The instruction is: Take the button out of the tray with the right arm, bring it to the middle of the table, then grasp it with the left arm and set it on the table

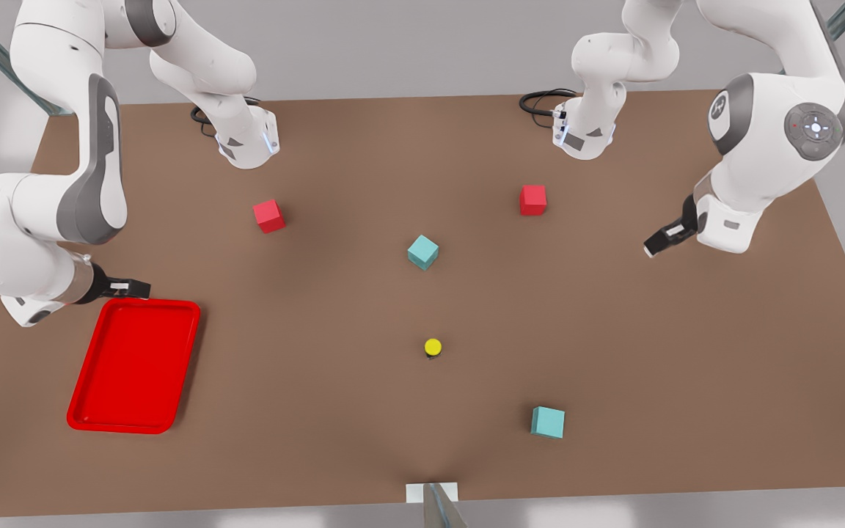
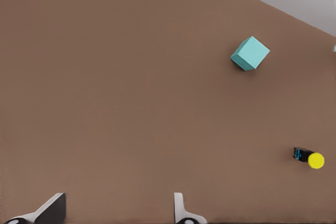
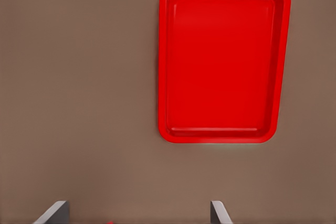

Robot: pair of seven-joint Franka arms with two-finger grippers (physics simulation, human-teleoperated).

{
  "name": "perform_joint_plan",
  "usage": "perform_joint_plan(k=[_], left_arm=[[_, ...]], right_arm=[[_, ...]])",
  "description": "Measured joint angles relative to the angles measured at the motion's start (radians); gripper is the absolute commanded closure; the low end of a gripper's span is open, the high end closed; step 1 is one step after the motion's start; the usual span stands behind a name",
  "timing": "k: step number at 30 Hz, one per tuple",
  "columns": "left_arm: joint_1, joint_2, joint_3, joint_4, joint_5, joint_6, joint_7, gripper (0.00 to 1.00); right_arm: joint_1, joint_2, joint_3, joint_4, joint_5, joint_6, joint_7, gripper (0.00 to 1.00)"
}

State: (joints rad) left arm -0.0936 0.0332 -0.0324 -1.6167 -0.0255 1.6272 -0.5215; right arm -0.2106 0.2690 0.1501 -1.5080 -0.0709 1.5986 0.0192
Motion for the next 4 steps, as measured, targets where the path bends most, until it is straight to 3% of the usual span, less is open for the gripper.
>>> perform_joint_plan(k=[4], left_arm=[[-0.006, -0.003, -0.009, 0.000, 0.013, -0.009, 0.121, 0.00]], right_arm=[[-0.001, 0.001, 0.000, 0.005, 0.003, -0.005, 0.002, 0.00]])
